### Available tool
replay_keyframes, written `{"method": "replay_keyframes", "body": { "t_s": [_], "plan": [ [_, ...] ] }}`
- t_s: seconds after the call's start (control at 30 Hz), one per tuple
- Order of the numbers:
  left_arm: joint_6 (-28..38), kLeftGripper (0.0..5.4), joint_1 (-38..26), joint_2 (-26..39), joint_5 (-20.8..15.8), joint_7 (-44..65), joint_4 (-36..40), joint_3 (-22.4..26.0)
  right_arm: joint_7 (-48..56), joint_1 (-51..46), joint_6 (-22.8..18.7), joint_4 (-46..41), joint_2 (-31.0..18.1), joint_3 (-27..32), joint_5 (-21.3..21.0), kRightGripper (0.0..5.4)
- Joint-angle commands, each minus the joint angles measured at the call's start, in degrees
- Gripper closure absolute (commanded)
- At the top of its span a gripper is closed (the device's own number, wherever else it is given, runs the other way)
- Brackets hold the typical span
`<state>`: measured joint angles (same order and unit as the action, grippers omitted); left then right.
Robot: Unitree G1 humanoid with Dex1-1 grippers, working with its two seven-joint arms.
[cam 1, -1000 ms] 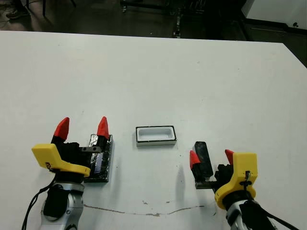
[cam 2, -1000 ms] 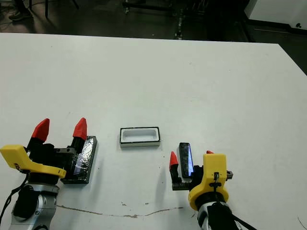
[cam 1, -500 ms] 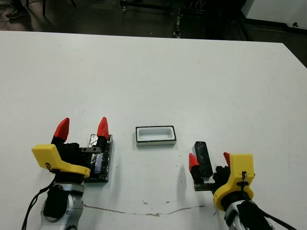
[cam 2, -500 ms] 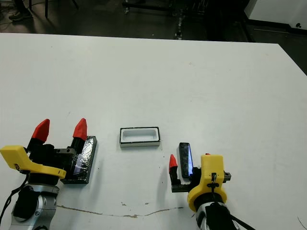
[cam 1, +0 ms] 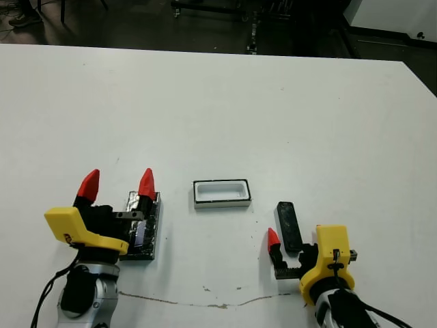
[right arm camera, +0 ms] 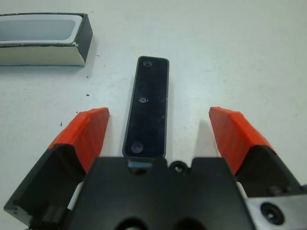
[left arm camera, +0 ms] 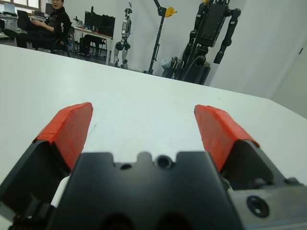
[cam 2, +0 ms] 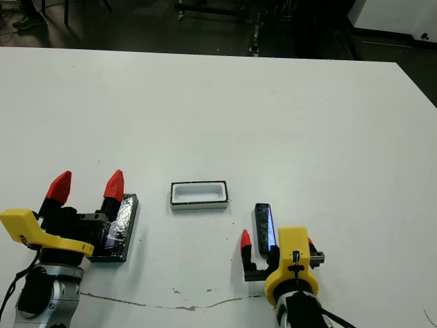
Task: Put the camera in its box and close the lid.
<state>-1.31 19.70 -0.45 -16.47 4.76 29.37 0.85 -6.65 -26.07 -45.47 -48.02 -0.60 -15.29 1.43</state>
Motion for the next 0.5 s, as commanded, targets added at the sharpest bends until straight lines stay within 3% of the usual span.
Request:
{"method": "replay_keyframes", "body": {
  "t_s": [0.03, 0.3, 0.5],
  "plan": [
    [-0.43, 0.01, 0.52, 0.62, -0.01, 0.71, -0.11, -0.04, 0.01, -0.86, 1.37, 1.39, -0.25, 0.07, -0.57, 0.00],
    [-0.55, 0.00, 0.64, 0.38, -0.37, 0.82, 0.06, -0.11, 0.48, -0.76, 0.54, 1.40, 0.31, 0.37, 0.08, 0.30],
    [-0.40, 0.00, 0.77, 0.56, -0.46, 1.00, 0.05, -0.03, 0.52, -0.42, -1.74, 0.67, 1.07, 0.78, 0.47, 1.22]
  ]
}}
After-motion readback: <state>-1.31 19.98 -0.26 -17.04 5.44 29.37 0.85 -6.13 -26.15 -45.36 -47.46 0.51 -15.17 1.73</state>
